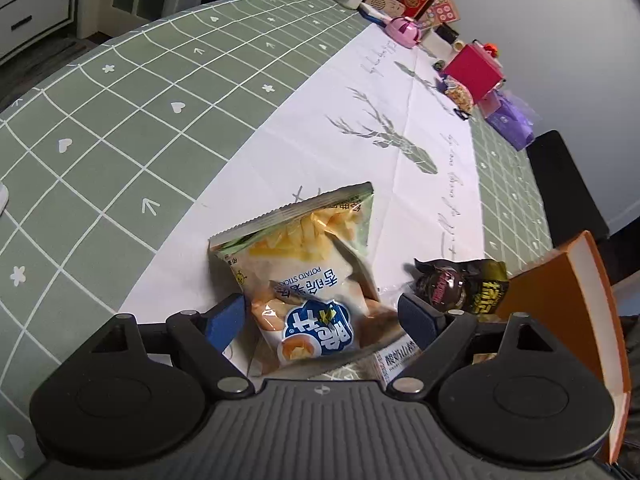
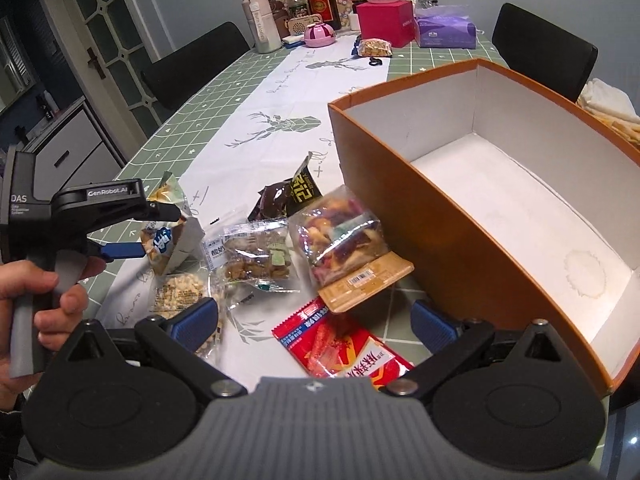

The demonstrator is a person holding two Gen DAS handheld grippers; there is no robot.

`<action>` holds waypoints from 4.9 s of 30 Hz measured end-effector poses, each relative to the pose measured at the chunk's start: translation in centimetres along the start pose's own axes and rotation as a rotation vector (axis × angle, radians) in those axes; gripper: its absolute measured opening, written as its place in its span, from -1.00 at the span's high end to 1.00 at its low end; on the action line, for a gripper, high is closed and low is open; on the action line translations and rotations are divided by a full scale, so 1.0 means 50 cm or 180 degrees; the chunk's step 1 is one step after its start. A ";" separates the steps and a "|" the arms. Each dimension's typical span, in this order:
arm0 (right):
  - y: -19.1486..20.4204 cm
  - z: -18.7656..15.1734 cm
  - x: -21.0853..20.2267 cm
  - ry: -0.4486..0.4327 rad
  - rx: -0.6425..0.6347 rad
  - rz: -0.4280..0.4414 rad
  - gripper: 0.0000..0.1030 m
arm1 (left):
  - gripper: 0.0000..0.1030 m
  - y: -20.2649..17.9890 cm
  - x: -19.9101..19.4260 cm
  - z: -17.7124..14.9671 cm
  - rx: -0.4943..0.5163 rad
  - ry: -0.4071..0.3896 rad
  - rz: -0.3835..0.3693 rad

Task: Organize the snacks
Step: 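Grasp the potato-stick bag with the left tool while the right tool grasps the waffle pack, then carry the potato-stick bag and waffle pack with both tools over the orange box, then open both tools to drop the potato-stick bag and waffle pack into the box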

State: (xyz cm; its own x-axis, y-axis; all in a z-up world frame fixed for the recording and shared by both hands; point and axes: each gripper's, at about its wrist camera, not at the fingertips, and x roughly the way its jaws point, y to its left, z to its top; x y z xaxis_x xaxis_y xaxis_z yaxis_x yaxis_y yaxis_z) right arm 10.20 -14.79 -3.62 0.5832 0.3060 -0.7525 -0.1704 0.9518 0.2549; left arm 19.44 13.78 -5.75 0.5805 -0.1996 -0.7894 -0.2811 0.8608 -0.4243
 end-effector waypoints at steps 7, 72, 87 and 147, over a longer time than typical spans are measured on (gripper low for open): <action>0.002 -0.005 0.012 0.0045 -0.0072 -0.0032 -0.94 | -0.68 -0.015 0.041 0.000 0.0112 0.0029 0.0139; 0.019 0.032 -0.140 0.0000 -0.1396 -0.0260 -0.44 | -0.30 -0.158 -0.153 -0.002 0.1199 -0.0273 -0.0302; -0.146 0.186 -0.262 -0.0762 -0.0259 -0.0536 -0.44 | -0.30 -0.395 -0.177 -0.009 0.1813 -0.0259 -0.0696; -0.353 0.168 0.032 0.0458 0.0242 -0.1041 -0.53 | -0.54 -0.700 0.183 -0.258 0.3974 0.1658 -0.0524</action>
State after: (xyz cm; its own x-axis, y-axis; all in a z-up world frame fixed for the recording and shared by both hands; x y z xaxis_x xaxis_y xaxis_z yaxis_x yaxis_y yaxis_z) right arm 20.82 -31.29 -4.21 0.4784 -0.0093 -0.8781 0.0691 0.9972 0.0270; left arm 24.74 -24.21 -3.86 0.1086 -0.2527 -0.9614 0.7964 0.6010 -0.0681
